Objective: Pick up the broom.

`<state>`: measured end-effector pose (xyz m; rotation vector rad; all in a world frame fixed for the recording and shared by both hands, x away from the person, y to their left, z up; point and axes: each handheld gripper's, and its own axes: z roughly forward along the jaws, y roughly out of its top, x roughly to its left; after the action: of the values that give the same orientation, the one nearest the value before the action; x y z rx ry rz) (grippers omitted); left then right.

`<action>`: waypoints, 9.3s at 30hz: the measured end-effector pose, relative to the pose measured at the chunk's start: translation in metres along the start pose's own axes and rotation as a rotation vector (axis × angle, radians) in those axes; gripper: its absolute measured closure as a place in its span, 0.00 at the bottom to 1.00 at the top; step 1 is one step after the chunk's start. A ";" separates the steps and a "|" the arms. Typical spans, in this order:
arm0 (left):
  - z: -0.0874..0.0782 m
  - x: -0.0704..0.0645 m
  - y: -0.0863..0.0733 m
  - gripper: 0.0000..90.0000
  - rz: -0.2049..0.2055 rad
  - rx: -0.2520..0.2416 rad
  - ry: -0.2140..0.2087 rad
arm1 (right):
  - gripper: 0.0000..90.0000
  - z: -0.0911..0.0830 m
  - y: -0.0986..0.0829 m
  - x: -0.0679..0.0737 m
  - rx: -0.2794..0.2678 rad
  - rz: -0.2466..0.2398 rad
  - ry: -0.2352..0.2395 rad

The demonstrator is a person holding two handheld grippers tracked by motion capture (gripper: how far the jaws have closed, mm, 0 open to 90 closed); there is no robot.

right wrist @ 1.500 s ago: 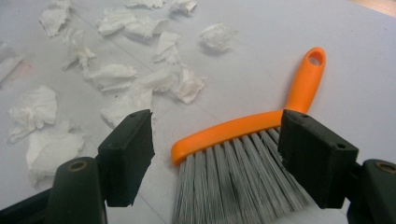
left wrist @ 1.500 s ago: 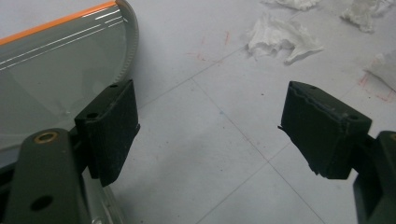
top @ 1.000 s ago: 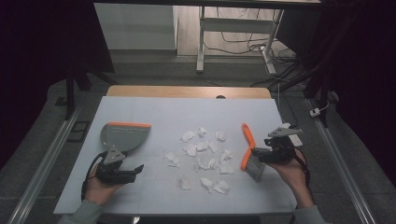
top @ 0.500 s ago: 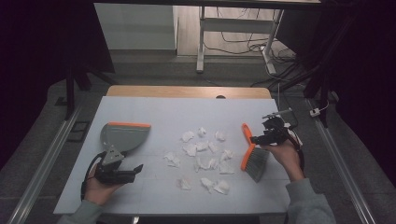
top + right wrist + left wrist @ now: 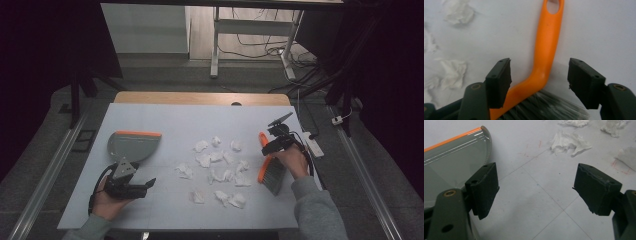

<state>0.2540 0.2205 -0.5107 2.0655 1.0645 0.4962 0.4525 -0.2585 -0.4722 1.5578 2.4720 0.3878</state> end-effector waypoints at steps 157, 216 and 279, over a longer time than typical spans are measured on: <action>0.069 -0.085 0.110 0.89 0.128 -0.064 -0.262 | 0.47 -0.071 -0.046 0.111 -0.772 -0.135 0.507; 0.081 -0.124 0.143 0.89 0.651 0.347 -0.354 | 0.61 -0.059 -0.061 0.153 -0.323 -0.887 0.213; -0.007 -0.003 0.022 0.40 0.027 -0.008 -0.001 | 0.76 -0.072 -0.049 0.073 -0.483 -0.510 0.140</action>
<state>0.2589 0.2128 -0.4891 2.0756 1.0334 0.5125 0.3578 -0.2211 -0.4215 0.7091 2.4971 0.9318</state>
